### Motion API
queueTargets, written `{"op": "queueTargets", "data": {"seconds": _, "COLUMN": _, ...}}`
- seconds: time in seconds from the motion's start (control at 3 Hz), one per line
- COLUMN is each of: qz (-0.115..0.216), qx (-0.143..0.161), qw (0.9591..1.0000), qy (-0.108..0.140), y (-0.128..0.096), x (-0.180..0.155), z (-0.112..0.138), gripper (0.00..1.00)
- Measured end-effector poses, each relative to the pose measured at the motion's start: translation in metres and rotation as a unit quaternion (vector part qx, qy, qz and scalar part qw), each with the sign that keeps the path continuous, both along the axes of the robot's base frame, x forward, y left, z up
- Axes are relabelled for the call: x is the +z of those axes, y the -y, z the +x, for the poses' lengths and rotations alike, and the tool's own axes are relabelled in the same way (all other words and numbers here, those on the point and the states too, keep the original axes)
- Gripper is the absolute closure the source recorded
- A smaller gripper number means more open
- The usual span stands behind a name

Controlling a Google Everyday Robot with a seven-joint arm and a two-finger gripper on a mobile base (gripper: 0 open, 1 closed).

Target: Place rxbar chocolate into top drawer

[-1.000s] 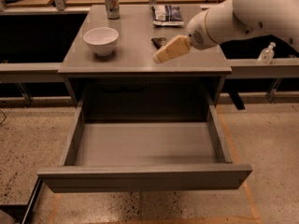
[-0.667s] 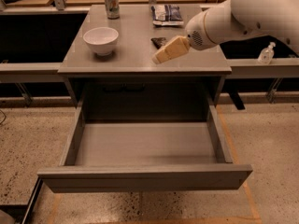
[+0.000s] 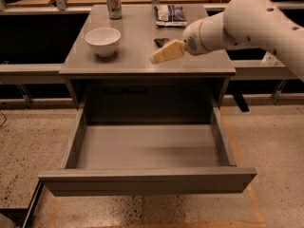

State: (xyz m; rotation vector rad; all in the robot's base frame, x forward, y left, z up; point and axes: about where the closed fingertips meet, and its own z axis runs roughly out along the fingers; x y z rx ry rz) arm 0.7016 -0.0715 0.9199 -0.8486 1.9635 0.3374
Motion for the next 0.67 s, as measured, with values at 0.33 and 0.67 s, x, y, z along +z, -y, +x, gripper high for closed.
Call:
{"op": "queueTargets", "data": {"seconds": 0.33, "qz": 0.023, "qx": -0.005, "qw": 0.9997, "qy": -0.002, "y": -0.011, "x": -0.019, "z": 0.027, "gripper": 0.0}}
{"op": "queueTargets", "data": {"seconds": 0.67, "qz": 0.033, "qx": -0.008, "qw": 0.9994, "qy": -0.009, "y": -0.021, "x": -0.039, "z": 0.054, "gripper": 0.0}}
